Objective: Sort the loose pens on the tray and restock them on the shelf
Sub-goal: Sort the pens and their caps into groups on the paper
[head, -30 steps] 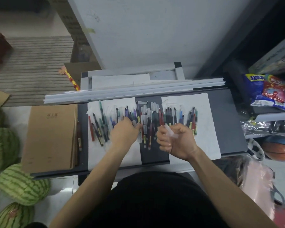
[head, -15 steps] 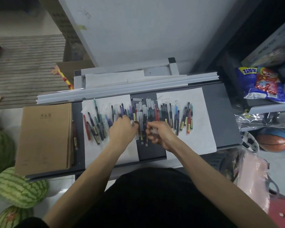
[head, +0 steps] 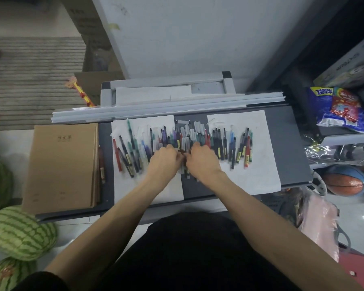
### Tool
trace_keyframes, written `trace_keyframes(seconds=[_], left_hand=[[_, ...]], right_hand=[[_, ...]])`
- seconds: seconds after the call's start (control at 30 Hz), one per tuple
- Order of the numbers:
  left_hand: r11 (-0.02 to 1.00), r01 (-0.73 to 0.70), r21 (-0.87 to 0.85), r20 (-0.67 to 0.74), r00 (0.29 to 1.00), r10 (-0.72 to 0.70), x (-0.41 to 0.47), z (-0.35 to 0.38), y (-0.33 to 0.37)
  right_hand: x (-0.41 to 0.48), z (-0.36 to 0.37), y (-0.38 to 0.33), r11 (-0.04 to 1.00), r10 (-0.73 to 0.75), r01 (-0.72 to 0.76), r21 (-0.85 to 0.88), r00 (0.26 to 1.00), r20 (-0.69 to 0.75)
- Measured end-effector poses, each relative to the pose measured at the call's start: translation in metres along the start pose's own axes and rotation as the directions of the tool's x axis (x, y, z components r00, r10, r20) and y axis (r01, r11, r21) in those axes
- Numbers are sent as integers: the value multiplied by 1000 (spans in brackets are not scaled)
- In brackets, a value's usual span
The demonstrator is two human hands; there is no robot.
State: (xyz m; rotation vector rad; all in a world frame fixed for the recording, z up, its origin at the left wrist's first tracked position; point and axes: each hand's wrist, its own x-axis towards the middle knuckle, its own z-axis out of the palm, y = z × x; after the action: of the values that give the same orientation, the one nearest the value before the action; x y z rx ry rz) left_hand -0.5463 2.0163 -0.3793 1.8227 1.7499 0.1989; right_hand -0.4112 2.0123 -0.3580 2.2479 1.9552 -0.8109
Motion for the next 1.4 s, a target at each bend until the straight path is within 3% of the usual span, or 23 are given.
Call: trace_keyframes(seconds=[0.1,0.17,0.2,0.27,0.33,0.37,0.43,0.5,0.57,0.7,0.83,0.93,1.0,1.1,1.17,1.23,1.3,1.4], left_hand=[[982,58,-178,-28,998,-64,-1,-10,-6],[886,173,-430,-17,980,-200,-4,-19,-6],[756,252,-604,47,958,-281,-7,-23,-5],[367,371,-853,262,913,-313,-11,-29,-5],[83,413,-907,390,898,-204,-13,-31,-8],[1,424,-906,419,896,-145,-13,-31,-9],[-60,445,-894,448,892,-60,-12,-30,-9],[-8,448,-894,448,894,20,-12,-28,-3],[95,439,-893,446,892,71,-14,-27,9],[277,385,-881,417,907,65,-17,-19,50],[527,208,-824,276,960,53,-21,-10,84],[597,155,-787,233,971,55,-24,1,104],[578,167,-799,225,974,29,-23,10,116],[508,232,-830,242,969,-48,-13,27,129],[536,240,-809,239,968,-74,-7,40,143],[617,232,-752,230,969,-84,1,55,166],[712,189,-677,193,978,-76,12,75,194],[827,118,-550,125,990,-59,30,111,234]], right_hand=[[-2,0,-1,998,-18,17,-53,1000,-6],[-1,3,0,1000,-15,15,-4,999,-41],[0,5,2,998,3,0,63,999,-46],[2,6,8,964,53,-55,261,998,16],[-1,0,13,837,75,-140,529,987,142],[-3,-4,16,714,63,-190,674,976,209],[-12,-12,27,405,-51,-279,871,944,326],[-21,-19,42,173,-223,-357,918,893,390],[-30,-26,55,60,-354,-427,902,836,420],[-40,-37,70,33,-450,-458,888,787,422],[-38,-40,90,-20,-450,-466,884,794,408],[-38,-42,101,68,-382,-374,925,847,371],[-37,-43,109,98,-320,-315,944,888,330],[-38,-42,124,36,-193,-294,955,936,296],[-37,-43,140,-5,-47,-286,958,957,285],[-30,-47,162,9,192,-276,961,944,269],[-20,-48,191,101,402,-293,951,886,230],[-7,-52,229,236,557,-289,928,823,115]])
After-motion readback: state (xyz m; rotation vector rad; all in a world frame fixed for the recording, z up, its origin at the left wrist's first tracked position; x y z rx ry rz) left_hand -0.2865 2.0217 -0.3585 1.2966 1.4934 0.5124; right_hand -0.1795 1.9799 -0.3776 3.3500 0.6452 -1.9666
